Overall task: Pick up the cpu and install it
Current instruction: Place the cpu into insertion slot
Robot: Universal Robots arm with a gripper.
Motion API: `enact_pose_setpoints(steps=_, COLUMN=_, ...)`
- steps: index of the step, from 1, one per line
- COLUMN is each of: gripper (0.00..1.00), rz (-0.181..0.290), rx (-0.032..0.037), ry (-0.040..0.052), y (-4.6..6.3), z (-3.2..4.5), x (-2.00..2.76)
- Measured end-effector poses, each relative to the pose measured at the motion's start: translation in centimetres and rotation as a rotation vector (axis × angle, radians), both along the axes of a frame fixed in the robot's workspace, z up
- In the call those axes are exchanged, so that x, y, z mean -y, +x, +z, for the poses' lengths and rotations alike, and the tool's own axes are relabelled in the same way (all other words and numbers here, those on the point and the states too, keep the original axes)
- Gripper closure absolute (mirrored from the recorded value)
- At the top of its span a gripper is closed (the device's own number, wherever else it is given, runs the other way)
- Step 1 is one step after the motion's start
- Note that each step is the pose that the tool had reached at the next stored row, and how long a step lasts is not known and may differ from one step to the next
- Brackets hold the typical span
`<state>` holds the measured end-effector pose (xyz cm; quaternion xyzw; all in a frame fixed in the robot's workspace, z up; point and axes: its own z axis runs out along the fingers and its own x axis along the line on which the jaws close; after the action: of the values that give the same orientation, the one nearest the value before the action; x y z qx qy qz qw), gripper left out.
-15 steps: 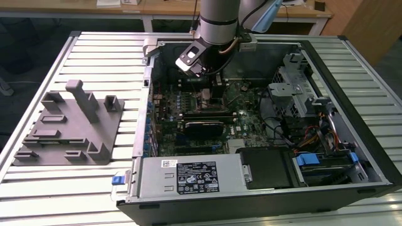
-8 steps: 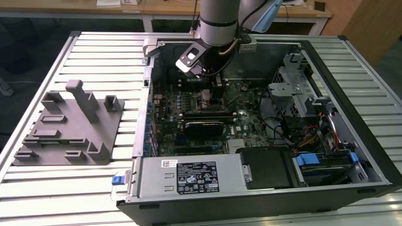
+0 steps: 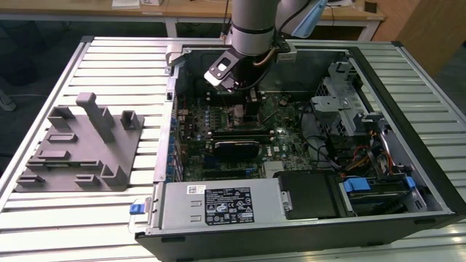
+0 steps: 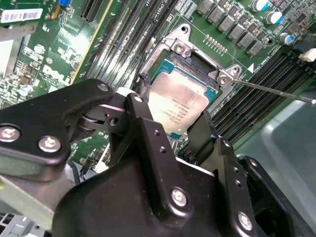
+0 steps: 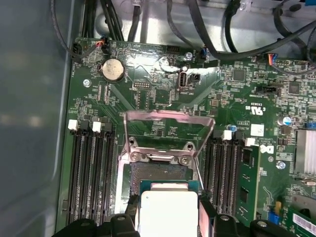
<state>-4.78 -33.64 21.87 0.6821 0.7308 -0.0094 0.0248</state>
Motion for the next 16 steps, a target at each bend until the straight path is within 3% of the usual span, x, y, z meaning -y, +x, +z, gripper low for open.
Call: enact_pose_setpoints(steps=16, gripper=0.45, rz=-0.001, rx=0.0002, ry=0.001, y=0.1, z=-1.66, x=-0.23)
